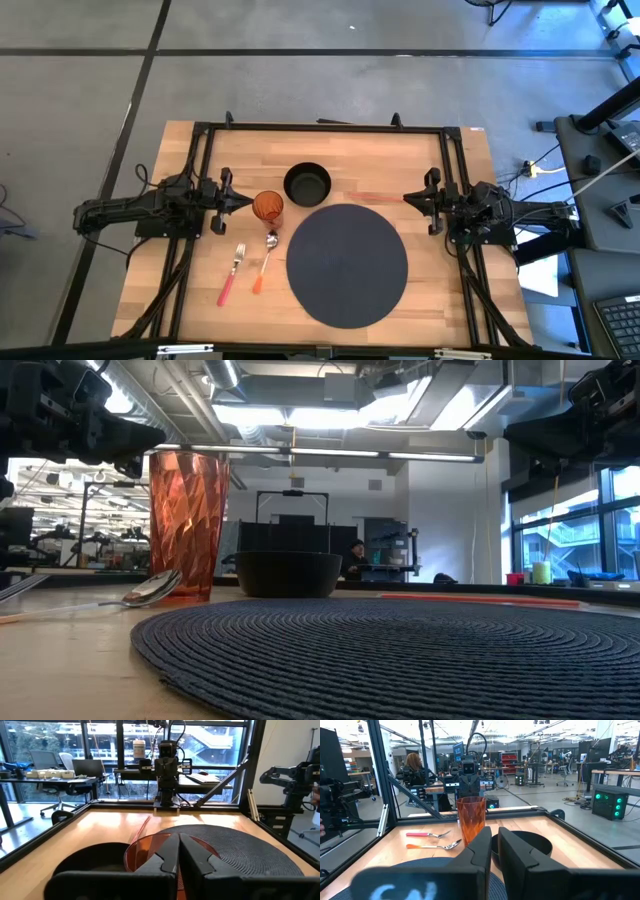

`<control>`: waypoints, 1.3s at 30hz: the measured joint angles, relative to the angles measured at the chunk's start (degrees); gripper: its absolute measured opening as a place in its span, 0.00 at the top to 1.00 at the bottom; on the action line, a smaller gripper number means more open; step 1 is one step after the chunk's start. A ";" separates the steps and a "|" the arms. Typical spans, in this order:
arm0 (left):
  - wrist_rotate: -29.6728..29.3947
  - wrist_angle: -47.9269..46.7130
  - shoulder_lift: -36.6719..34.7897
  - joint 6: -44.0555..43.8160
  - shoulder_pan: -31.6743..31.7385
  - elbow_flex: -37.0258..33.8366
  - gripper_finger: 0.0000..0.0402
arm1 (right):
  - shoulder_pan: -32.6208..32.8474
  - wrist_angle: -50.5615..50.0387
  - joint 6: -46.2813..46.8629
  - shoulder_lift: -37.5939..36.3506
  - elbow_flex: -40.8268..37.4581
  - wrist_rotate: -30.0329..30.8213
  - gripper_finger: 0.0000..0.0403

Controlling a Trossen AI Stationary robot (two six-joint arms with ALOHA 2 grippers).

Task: Pick & Place Utensil
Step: Put the black bowl on the dark blue mat

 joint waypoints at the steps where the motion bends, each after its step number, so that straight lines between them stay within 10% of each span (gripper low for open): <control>1: 0.00 0.00 0.02 0.48 0.00 0.00 0.99 | 0.00 -0.01 0.00 0.00 0.00 -0.01 0.91; 39: 0.07 0.02 0.00 1.47 0.00 0.01 0.99 | -0.01 2.19 0.16 0.50 0.00 0.84 0.99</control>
